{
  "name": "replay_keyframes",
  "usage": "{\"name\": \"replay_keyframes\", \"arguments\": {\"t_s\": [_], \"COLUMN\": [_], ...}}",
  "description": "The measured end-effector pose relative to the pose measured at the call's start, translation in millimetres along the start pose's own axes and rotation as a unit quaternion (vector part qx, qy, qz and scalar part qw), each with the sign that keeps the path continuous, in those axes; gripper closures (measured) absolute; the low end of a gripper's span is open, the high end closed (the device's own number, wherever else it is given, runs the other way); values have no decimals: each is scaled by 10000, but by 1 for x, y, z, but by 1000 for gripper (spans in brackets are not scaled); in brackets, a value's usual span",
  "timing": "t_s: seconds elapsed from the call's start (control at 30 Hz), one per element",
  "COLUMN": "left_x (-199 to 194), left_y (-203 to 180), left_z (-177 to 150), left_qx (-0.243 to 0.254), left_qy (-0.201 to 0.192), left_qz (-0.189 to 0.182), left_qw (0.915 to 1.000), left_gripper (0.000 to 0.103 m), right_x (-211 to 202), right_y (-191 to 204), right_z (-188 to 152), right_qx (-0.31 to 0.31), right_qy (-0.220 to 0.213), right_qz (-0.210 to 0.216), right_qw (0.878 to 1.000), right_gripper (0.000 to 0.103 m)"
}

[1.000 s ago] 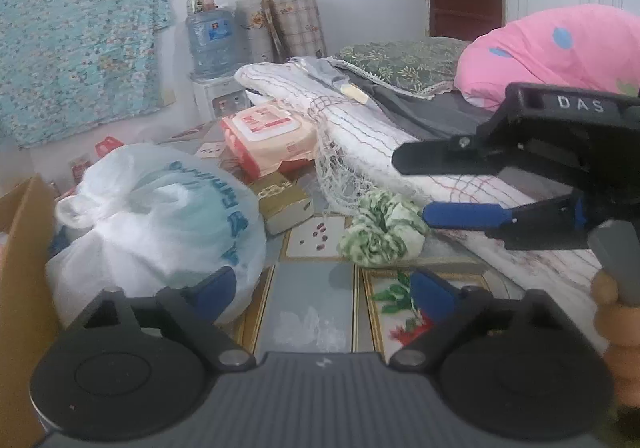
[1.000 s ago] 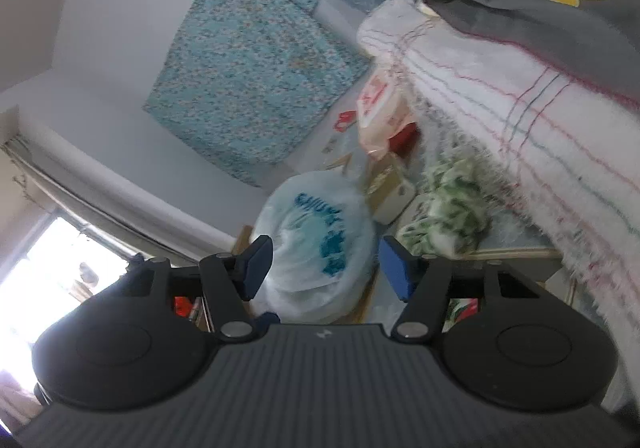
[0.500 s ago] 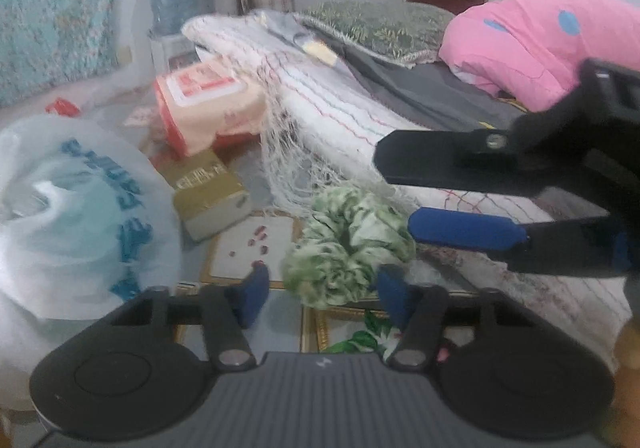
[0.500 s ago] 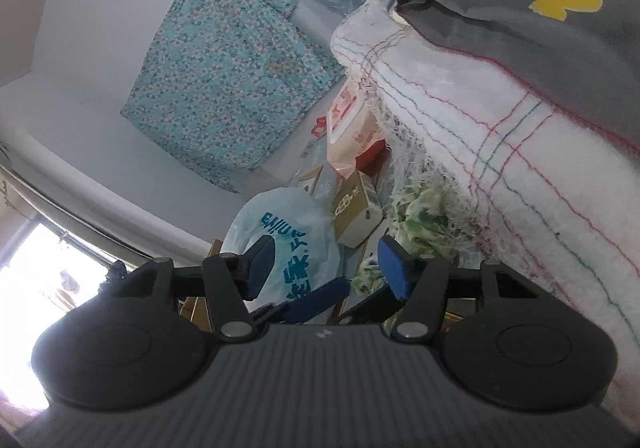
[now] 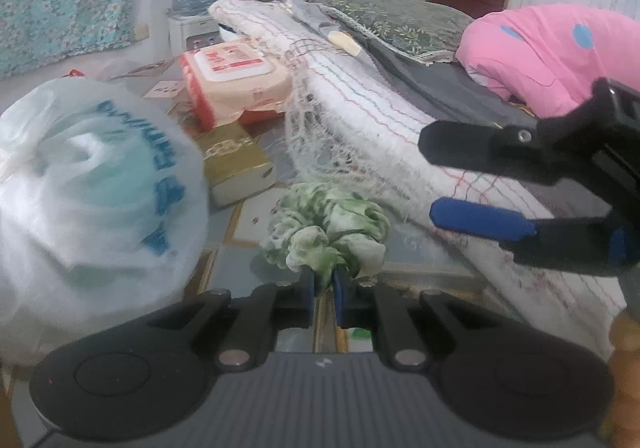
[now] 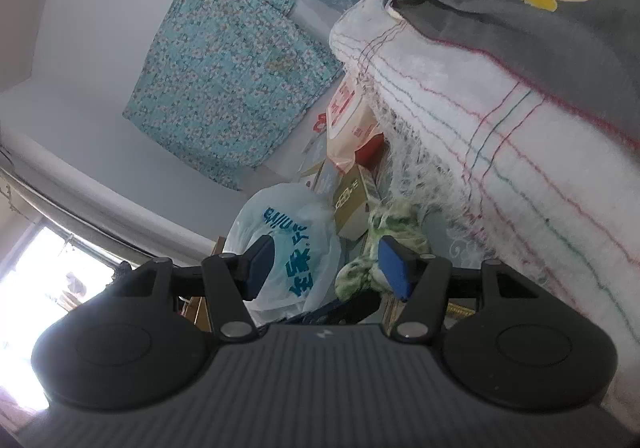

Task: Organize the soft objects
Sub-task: 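Move the open right tool to the green floral cloth scrunchie, then close the right tool on the green scrunchie and lift it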

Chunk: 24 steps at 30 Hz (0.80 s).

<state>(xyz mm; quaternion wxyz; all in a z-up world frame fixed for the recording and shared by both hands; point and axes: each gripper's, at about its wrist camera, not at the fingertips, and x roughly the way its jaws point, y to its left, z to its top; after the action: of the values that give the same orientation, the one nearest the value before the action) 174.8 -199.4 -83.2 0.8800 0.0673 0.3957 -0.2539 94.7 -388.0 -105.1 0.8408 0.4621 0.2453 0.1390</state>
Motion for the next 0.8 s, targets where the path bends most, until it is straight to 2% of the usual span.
{"name": "replay_keyframes", "arguments": {"t_s": [0.43,0.8], "left_x": [-33,-32], "left_y": [9,-6], "left_z": [-37,-52], "left_qx": [185,466], "left_qy": [64,331], "left_qz": [323,215], "left_qw": [9993,9981], "left_gripper": [93,92], "right_x": [22,41], "right_y": [12,10], "right_z": [-17,-29], "right_qx": [-158,-350], "right_qy": [478,711], "right_qz": [0,-213], "right_qw": [9987,9966], "right_gripper": [44,45]}}
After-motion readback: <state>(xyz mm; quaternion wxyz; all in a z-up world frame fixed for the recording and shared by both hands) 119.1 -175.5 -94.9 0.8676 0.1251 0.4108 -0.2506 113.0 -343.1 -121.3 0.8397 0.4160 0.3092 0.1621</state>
